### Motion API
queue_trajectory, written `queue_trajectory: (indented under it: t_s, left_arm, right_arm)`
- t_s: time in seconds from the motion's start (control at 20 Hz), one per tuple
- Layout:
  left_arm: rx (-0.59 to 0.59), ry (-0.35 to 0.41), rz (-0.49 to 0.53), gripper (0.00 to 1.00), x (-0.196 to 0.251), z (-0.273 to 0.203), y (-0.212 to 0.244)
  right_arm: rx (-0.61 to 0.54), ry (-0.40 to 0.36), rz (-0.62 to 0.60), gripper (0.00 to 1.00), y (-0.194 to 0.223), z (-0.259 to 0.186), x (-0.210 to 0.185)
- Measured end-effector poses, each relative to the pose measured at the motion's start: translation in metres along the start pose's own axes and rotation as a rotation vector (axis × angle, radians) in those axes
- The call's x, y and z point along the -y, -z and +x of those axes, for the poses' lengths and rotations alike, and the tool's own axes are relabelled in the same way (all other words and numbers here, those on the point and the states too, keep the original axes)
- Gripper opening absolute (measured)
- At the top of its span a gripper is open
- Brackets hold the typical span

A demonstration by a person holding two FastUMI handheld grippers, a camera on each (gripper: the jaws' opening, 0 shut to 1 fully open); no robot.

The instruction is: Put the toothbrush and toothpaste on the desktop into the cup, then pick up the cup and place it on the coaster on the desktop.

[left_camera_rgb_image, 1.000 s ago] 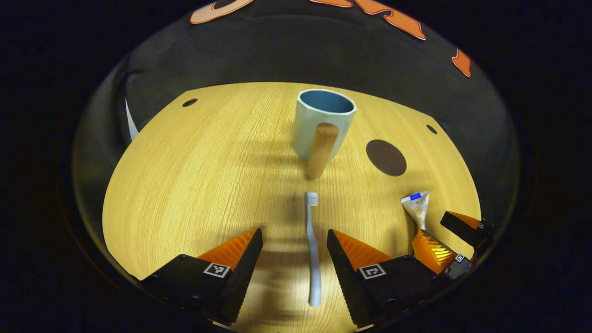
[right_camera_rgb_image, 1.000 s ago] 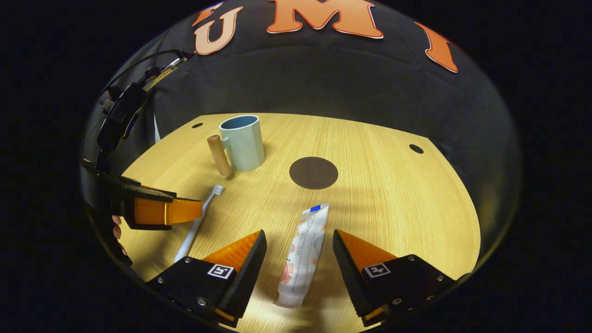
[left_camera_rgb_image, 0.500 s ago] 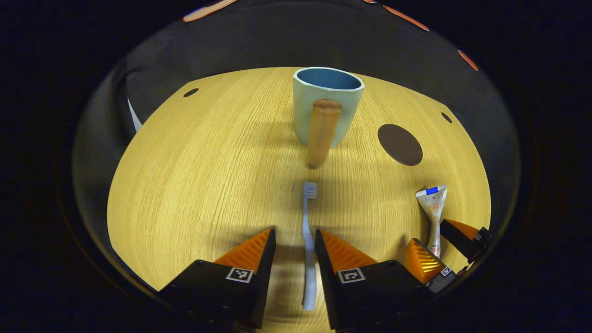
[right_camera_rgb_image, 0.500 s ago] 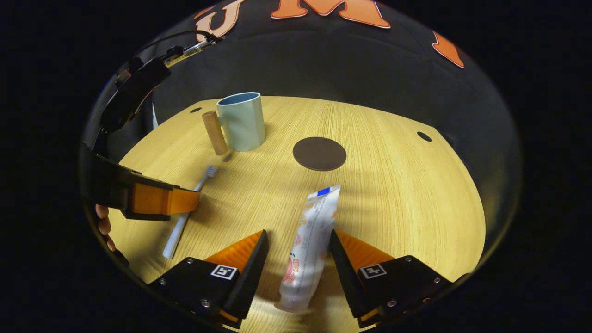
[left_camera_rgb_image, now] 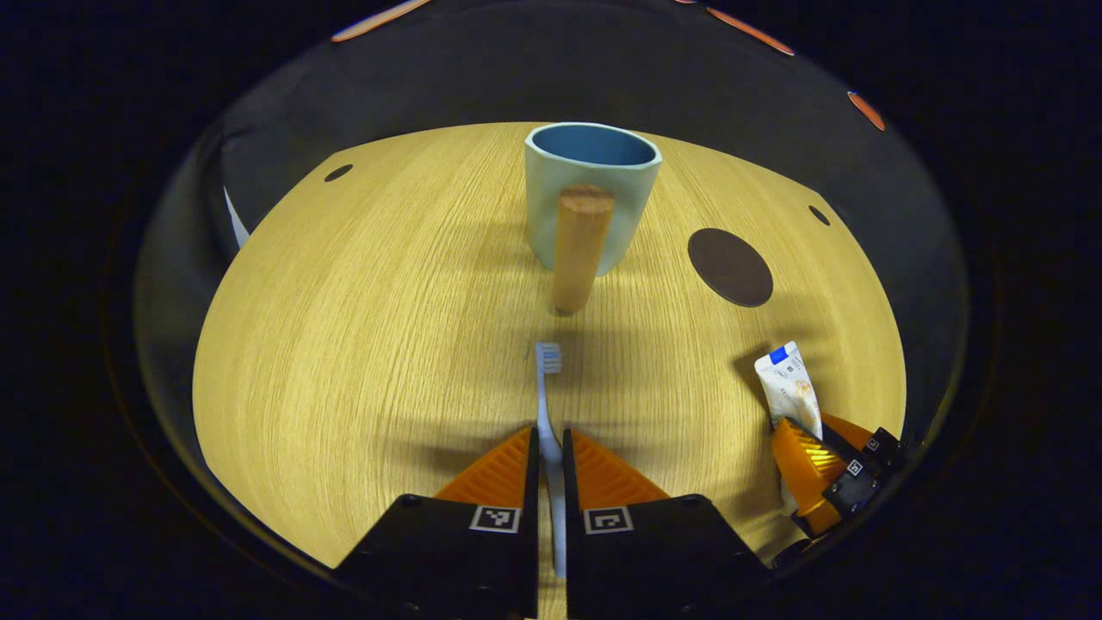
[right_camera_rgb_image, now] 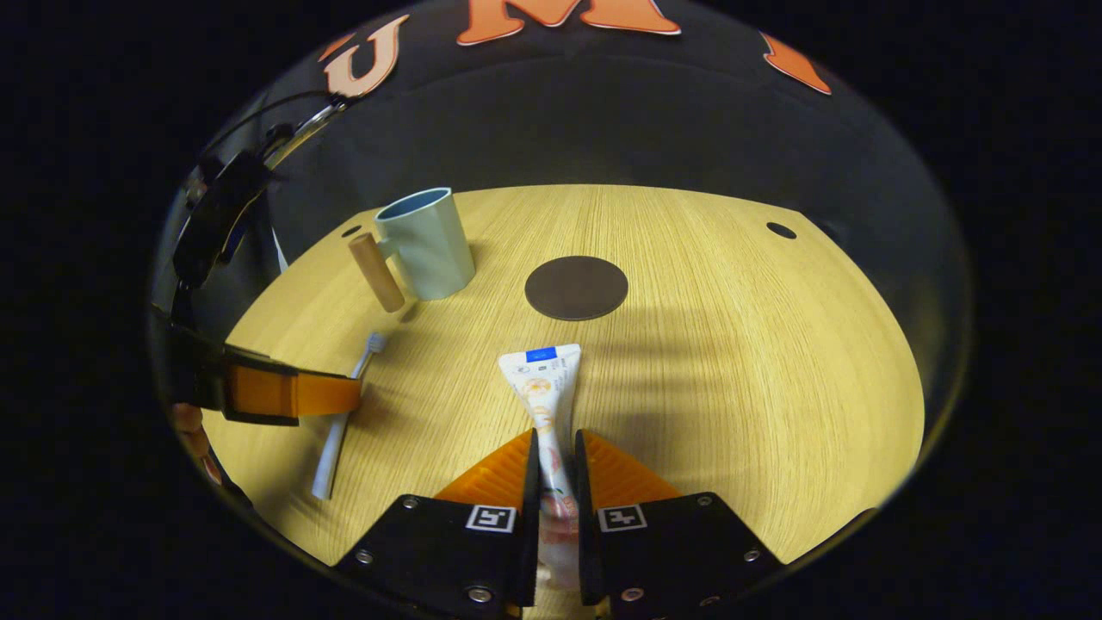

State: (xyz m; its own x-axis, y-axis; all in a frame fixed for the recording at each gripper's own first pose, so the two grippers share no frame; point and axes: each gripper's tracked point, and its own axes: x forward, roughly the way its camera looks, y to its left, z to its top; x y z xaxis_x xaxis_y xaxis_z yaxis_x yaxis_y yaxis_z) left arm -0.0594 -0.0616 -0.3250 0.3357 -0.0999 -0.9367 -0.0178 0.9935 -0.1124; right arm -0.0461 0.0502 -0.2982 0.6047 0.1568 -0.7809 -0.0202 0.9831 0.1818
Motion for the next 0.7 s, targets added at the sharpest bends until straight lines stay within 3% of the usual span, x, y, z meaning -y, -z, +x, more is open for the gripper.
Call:
queue_trajectory:
  t_s: [0.05,0.45,0.7]
  left_arm:
    - [0.003,0.008,-0.010,0.08,-0.004,0.002,0.001]
    - [0.082,0.008,0.005,0.08,-0.022,-0.016,-0.005]
    - [0.185,0.073,-0.017,0.08,-0.020,-0.014,-0.013]
  right_arm:
    - [0.002,-0.019,0.027,0.19,-0.001,-0.001,0.000]
    - [0.035,-0.057,0.100,0.11,-0.010,0.003,0.003]
    - [0.090,-0.115,0.135,0.08,-0.028,-0.011,-0.004]
